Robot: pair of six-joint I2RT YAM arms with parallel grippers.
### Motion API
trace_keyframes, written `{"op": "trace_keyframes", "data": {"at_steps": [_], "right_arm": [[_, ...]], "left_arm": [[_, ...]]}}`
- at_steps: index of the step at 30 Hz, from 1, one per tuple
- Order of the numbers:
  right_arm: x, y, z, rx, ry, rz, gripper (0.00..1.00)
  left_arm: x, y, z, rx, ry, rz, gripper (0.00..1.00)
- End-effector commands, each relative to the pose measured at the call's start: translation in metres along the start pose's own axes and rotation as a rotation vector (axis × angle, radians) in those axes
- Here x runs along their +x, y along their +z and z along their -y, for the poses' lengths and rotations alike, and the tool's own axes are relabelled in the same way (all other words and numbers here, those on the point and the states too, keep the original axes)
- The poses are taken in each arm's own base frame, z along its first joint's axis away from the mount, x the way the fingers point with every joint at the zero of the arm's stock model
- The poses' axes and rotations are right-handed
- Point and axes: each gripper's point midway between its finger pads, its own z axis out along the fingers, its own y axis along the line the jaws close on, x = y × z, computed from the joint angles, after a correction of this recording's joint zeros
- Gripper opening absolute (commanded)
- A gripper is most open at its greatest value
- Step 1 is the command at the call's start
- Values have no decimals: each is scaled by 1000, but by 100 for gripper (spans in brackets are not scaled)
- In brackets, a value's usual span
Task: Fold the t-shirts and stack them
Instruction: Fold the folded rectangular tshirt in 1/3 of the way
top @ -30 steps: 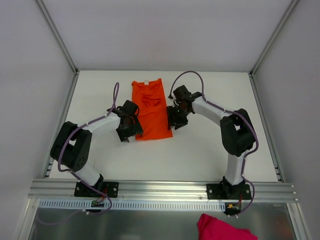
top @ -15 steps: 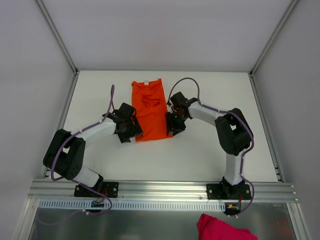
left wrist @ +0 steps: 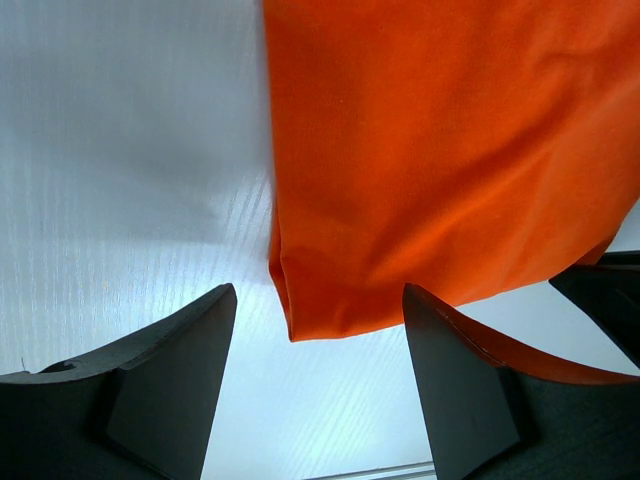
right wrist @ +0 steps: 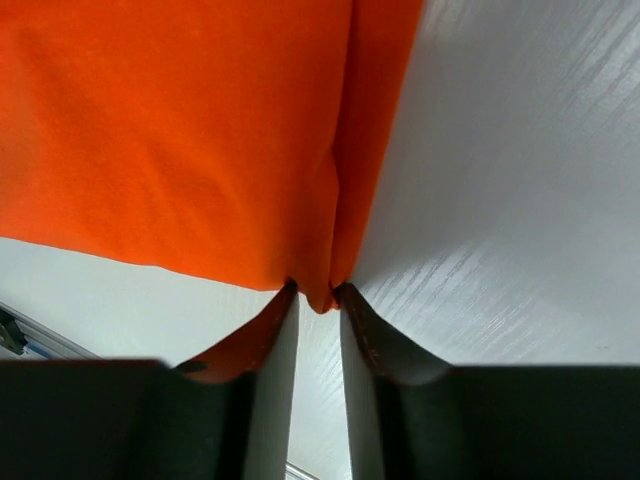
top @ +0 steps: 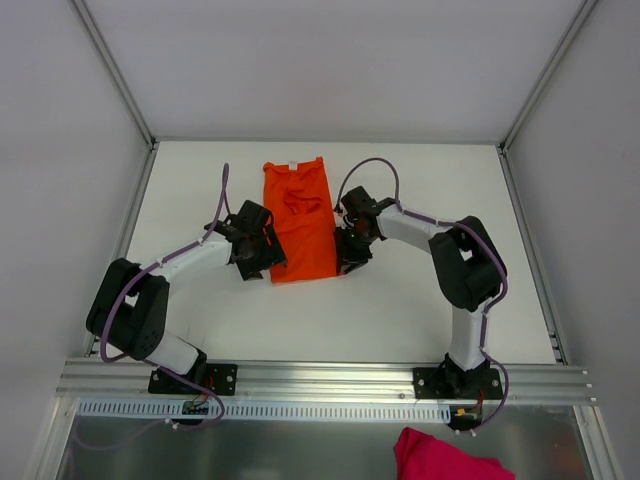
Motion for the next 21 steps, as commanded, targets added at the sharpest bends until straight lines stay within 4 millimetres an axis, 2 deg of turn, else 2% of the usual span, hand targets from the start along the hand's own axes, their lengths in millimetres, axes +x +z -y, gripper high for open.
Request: {"op": "trace_keyframes", "data": {"at_steps": [1, 2, 5, 7, 13, 17, 21], "right_arm": [[2, 2, -2, -13, -34, -9, 33], [1, 2, -2, -11, -43, -5, 40], [-8, -1, 2, 26, -76, 15, 44], [-20, -8, -1, 34, -90, 43, 45], [-47, -15, -11, 34, -100, 87, 44], [-59, -14, -15, 28, -137, 96, 43], [-62, -12, -16, 28, -134, 90, 41]], "left_arm": [[-9, -12, 14, 33, 32, 28, 68], [-10, -13, 14, 34, 35, 30, 68], [-10, -14, 13, 31, 40, 34, 68], [-9, -14, 12, 27, 40, 31, 68], [-10, -16, 14, 34, 41, 33, 68], [-10, -16, 14, 35, 44, 32, 68], [-11, -16, 13, 30, 49, 33, 68]]}}
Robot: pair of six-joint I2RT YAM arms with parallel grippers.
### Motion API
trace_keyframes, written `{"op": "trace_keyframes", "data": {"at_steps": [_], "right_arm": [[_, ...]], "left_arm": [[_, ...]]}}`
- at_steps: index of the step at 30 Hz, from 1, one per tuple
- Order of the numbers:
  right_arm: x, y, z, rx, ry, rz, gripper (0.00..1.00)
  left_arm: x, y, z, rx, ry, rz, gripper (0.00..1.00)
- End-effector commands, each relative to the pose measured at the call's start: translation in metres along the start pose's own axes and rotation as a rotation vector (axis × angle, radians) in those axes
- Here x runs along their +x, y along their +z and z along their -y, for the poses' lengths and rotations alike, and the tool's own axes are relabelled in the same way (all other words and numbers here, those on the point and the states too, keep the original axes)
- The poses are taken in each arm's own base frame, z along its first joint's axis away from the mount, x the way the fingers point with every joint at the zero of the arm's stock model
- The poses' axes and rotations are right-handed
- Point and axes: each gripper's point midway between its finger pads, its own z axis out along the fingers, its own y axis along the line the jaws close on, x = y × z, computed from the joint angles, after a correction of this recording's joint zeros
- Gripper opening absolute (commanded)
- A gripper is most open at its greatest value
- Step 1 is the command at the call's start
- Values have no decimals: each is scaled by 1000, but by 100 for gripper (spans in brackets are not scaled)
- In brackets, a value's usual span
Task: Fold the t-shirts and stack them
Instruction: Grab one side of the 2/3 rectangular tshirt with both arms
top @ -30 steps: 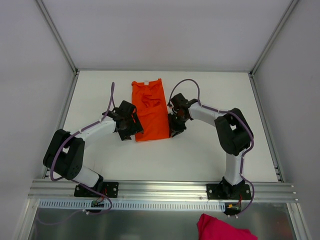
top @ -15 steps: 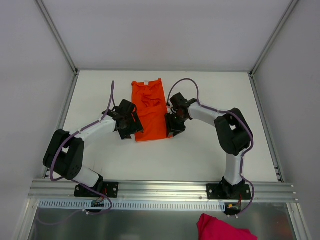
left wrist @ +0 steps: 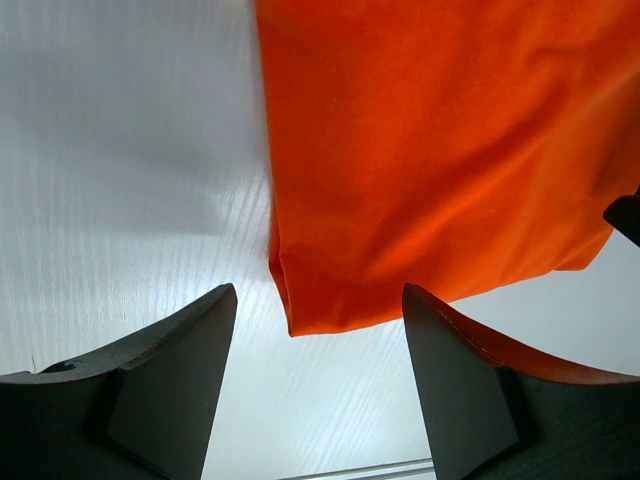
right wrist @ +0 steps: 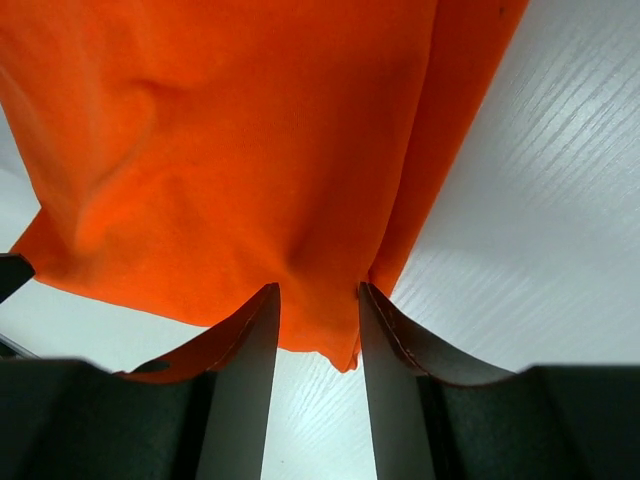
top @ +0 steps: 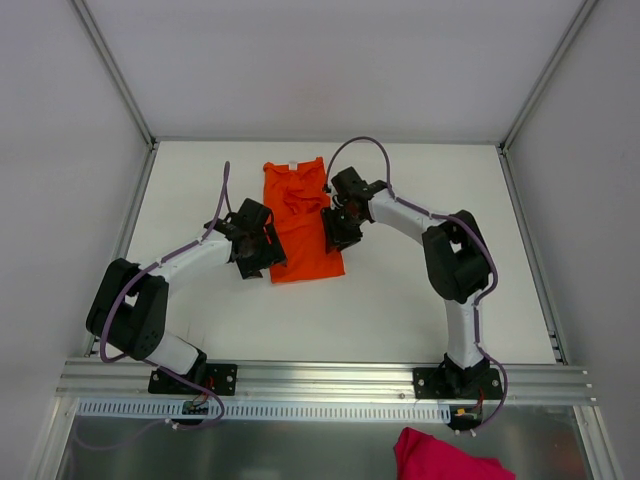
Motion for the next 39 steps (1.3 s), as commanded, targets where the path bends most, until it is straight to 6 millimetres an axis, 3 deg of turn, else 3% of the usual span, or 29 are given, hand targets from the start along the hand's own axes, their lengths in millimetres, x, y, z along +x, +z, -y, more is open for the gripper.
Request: {"op": "trace_keyframes", "data": {"at_steps": [1, 13, 16, 19, 21, 27, 31, 39], "right_arm": [[-3, -3, 0, 12, -22, -8, 40], [15, -2, 7, 28, -18, -45, 35], [17, -1, 8, 28, -17, -48, 26], [19, -2, 9, 32, -16, -50, 8], [19, -4, 9, 37, -18, -49, 2], [20, -16, 8, 50, -19, -35, 1], [21, -35, 3, 47, -15, 1, 1], [36, -46, -3, 62, -39, 19, 1]], "left_arm": [[-9, -14, 13, 34, 26, 36, 68], [-12, -15, 15, 39, 36, 39, 68], [-11, -14, 14, 36, 36, 37, 68], [-12, -15, 15, 39, 41, 39, 68], [-12, -15, 14, 36, 38, 40, 68], [-14, -16, 17, 45, 44, 44, 68], [-17, -17, 20, 50, 52, 49, 68], [-21, -14, 26, 65, 63, 56, 68]]}}
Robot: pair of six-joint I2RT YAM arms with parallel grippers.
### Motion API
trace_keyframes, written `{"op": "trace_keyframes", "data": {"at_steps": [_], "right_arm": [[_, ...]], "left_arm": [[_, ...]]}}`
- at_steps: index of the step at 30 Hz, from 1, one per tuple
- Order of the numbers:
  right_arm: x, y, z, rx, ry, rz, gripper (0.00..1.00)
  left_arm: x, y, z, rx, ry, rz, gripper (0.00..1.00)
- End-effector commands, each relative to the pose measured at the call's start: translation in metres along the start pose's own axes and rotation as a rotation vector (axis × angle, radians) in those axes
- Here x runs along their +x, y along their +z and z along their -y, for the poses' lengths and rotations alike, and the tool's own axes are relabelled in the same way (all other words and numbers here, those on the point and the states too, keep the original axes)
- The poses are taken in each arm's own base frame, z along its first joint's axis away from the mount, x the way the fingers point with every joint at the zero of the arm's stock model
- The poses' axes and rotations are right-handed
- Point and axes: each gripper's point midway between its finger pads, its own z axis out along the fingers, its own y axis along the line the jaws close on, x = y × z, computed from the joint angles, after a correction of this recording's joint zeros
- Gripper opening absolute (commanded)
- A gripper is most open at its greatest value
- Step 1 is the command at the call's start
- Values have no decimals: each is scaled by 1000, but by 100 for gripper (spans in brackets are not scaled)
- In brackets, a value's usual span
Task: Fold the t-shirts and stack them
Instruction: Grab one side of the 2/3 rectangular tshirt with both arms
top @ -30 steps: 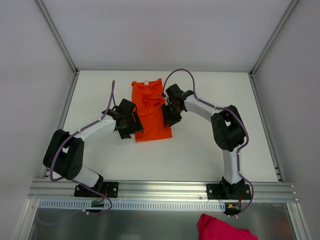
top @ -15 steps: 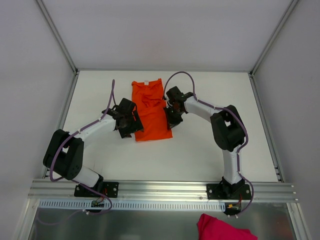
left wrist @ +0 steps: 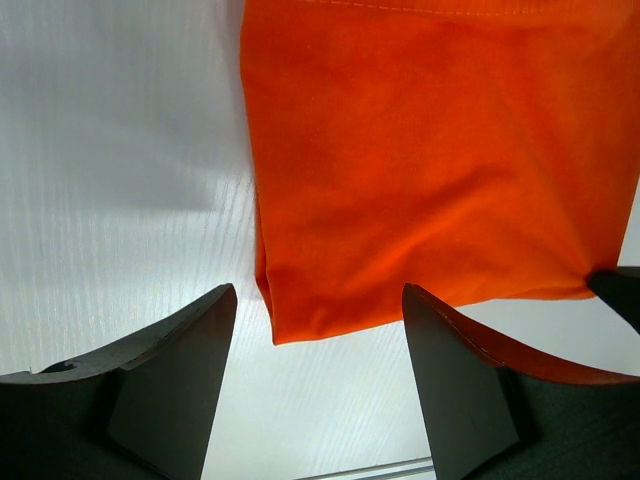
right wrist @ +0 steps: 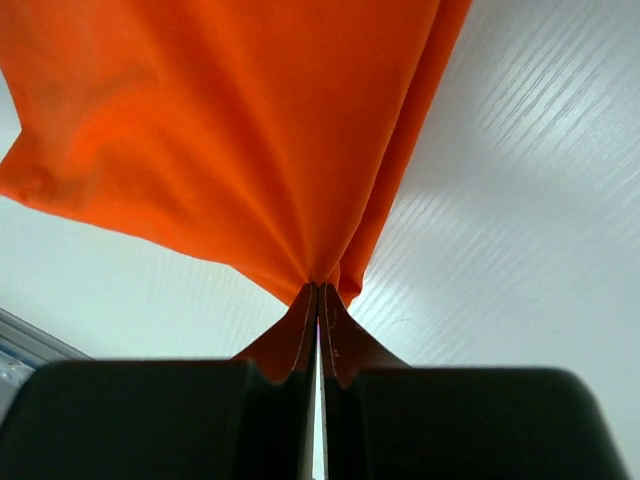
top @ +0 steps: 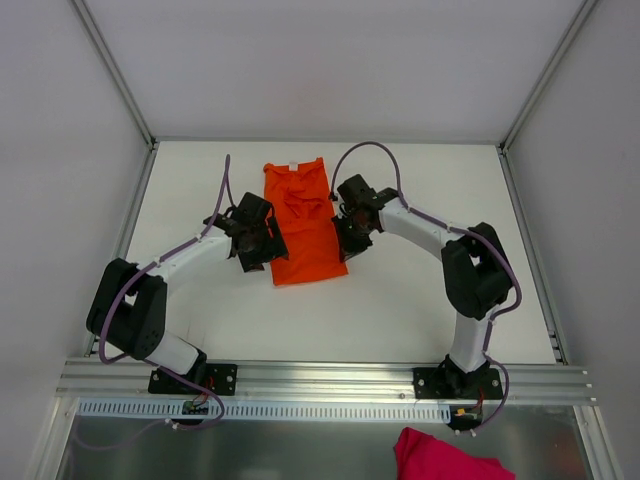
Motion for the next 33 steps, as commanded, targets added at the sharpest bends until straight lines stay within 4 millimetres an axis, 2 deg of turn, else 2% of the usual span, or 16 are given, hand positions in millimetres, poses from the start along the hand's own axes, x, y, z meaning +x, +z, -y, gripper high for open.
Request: {"op": "trace_keyframes", "data": {"at_steps": [1, 11, 22, 23, 24, 25, 28, 32, 33], "right_arm": [[5, -18, -7, 14, -16, 31, 1], [10, -23, -7, 20, -43, -1, 1], [4, -26, -1, 59, -76, -5, 1], [4, -27, 0, 61, -78, -8, 7], [5, -27, -1, 61, -82, -13, 17], [7, -26, 1, 68, -84, -25, 39], [8, -23, 6, 92, -85, -32, 55], [9, -20, 9, 107, -72, -40, 54], [10, -18, 7, 97, -66, -41, 47]], "left_arm": [[-9, -4, 12, 29, 31, 25, 68], [-13, -4, 19, 48, 38, 29, 68], [-16, -6, 23, 58, 40, 25, 68], [-15, -5, 23, 57, 41, 22, 68], [-16, -6, 23, 57, 39, 24, 68], [-16, -6, 24, 59, 39, 24, 68], [-14, -9, 27, 69, 37, 13, 68], [-8, -11, 29, 93, 23, -13, 68], [-4, -8, 27, 94, 21, -23, 68]]}}
